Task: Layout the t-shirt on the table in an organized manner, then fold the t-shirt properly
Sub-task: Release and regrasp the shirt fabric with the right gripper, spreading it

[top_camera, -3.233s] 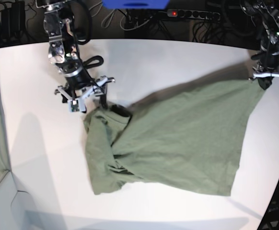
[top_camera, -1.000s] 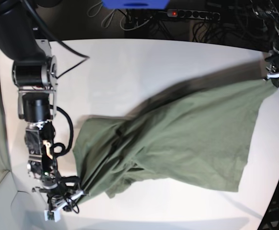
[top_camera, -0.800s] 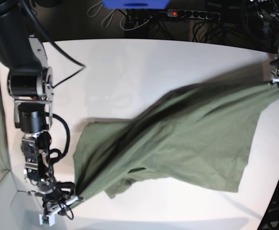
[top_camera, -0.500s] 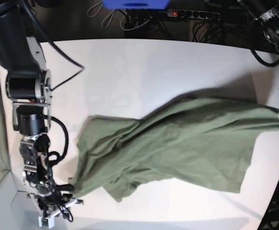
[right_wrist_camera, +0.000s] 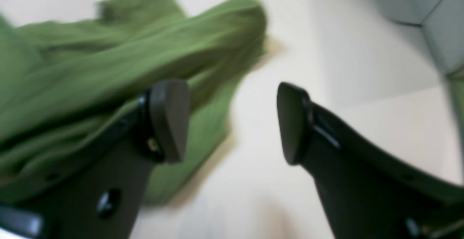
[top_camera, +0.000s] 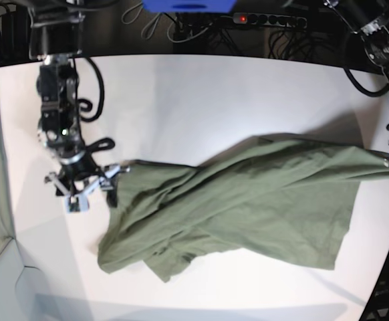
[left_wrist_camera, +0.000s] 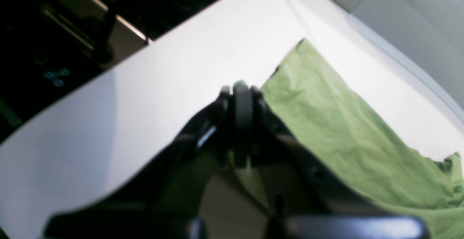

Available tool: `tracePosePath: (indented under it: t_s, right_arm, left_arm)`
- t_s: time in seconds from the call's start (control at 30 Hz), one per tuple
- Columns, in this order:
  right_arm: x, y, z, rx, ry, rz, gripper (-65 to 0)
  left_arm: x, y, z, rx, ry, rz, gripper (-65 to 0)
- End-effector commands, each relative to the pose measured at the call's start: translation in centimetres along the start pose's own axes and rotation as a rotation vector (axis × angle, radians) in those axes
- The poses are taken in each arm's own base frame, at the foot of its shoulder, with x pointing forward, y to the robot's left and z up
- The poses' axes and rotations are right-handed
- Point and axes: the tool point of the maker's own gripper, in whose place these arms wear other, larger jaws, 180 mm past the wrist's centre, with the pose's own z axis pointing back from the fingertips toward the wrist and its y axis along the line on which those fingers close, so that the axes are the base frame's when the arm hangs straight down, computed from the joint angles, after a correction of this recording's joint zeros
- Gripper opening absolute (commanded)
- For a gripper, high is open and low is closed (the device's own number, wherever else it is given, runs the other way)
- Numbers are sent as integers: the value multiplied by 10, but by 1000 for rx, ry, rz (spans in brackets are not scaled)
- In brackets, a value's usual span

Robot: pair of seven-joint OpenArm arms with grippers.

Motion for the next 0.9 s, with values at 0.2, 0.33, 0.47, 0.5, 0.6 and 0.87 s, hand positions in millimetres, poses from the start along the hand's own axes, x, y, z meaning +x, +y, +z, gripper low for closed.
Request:
tracePosePath:
  t_s: [0.2,0.33,0.47,0.5,0.6,0.87]
  right_arm:
    - [-36,43,18,48,43,-111,-193]
    - [-66,52,10,54,120,-154,-176]
    - [-79,51,0,52,160,-158,-176]
    - [-84,50,-2,51,175,-159,-176]
    - [-85,48,-10,48,186,-162,-178]
    - [-77,58,-18,74,177,-154,-244]
  left_arm:
    - [2,10,-5,17,-15,6,-647]
    - [2,11,-5,18,-13,7,-647]
    - [2,11,-4,18,-14,5,-647]
    - [3,12,-4,19,-15,1,-647]
    - [4,12,-5,20,-15,0,-647]
    - [2,12,-5,20,-13,4,-647]
